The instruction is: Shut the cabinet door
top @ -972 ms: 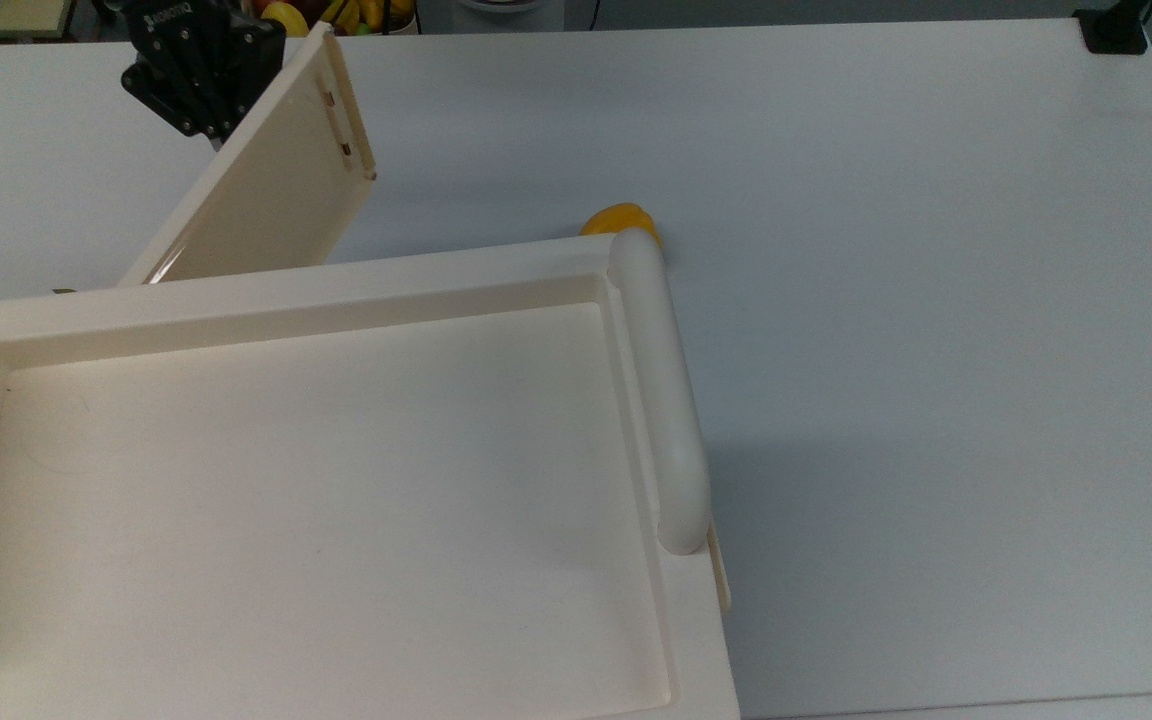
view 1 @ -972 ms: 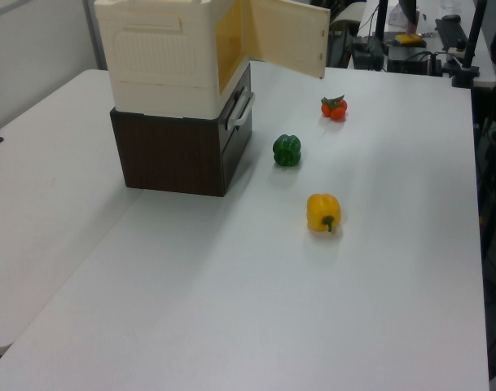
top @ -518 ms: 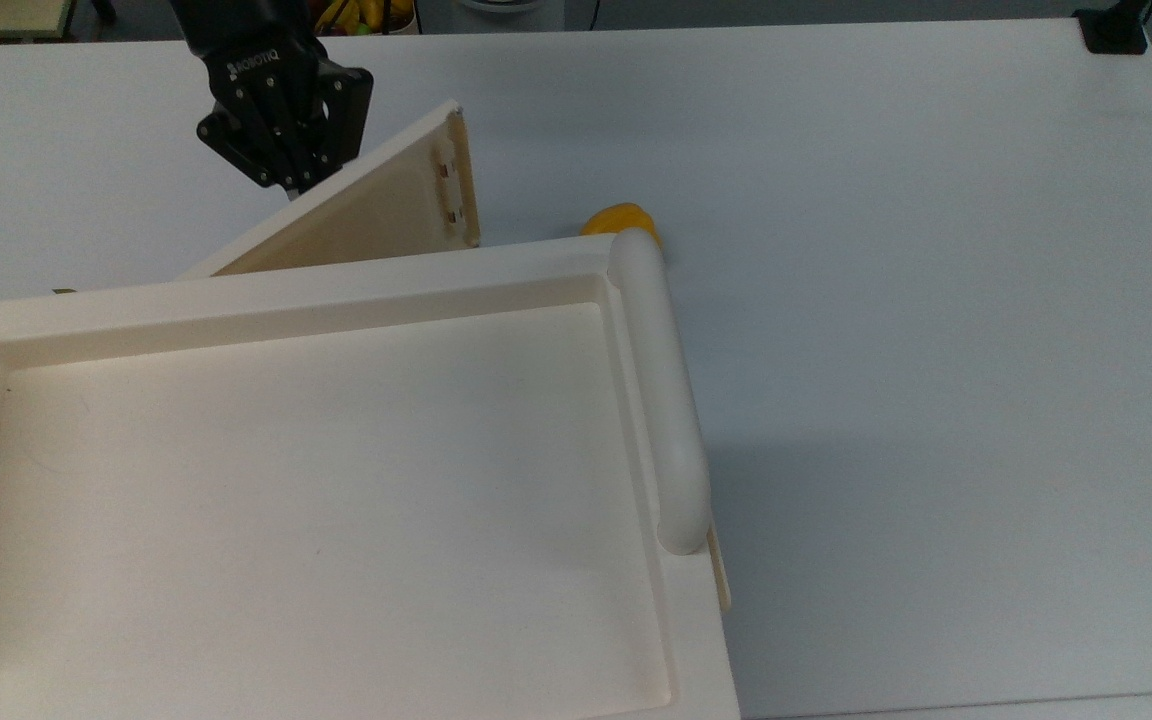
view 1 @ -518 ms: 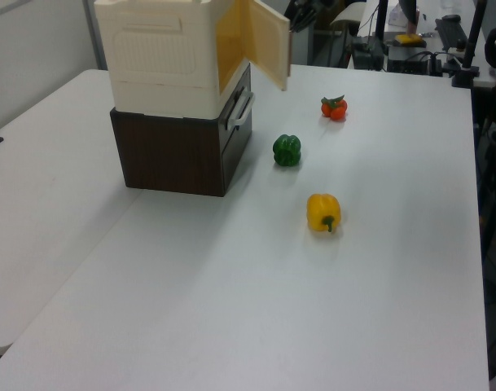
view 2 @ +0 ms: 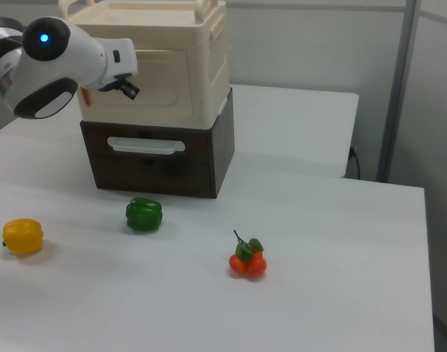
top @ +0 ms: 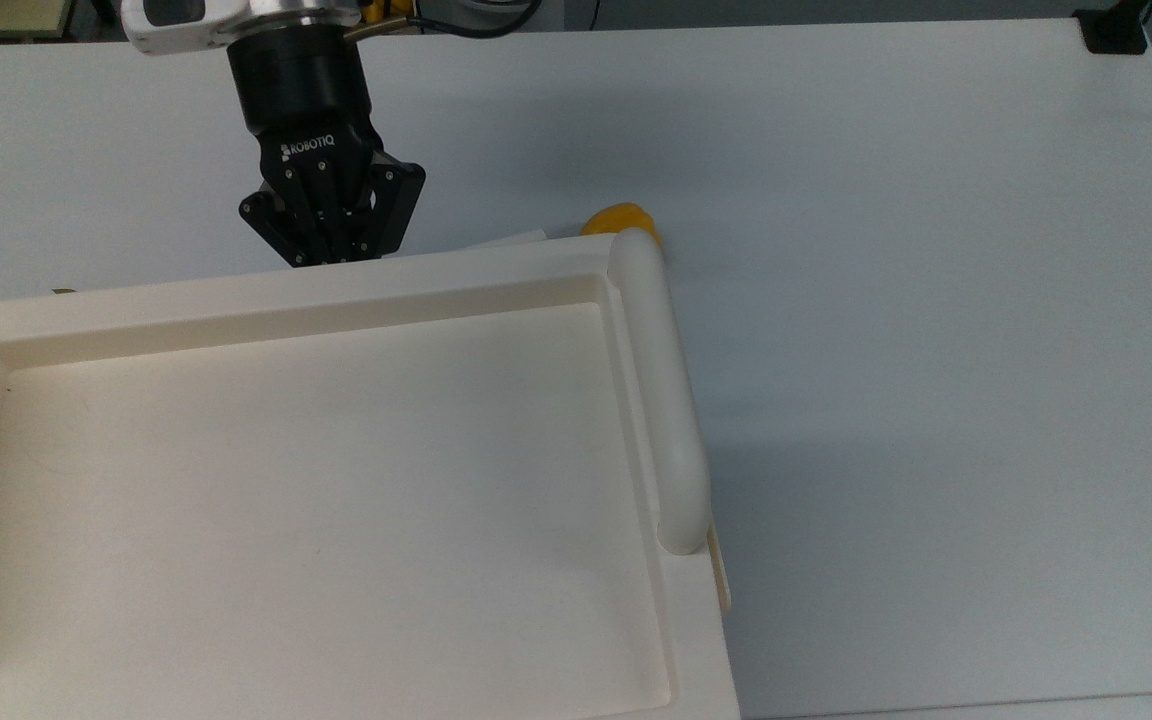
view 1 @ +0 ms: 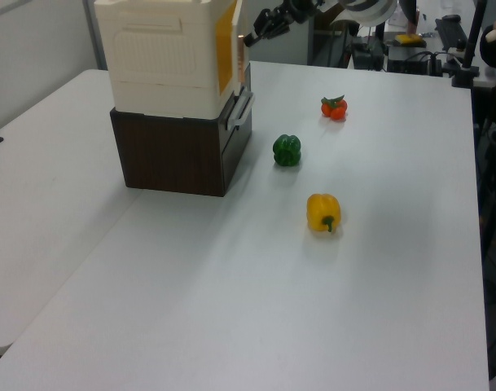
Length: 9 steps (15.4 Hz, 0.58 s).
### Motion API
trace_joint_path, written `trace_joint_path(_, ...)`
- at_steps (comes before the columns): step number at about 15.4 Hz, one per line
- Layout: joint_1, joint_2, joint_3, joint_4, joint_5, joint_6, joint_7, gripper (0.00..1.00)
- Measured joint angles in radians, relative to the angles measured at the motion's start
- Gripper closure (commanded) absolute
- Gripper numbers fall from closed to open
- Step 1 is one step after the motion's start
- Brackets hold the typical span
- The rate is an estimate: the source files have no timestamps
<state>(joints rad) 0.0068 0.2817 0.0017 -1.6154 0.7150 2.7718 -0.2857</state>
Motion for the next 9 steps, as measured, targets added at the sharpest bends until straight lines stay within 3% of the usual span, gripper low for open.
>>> trace_joint_path(9, 0.001, 0.080, 0.034, 0.091, 0.000, 0.086, 0.013, 1.00)
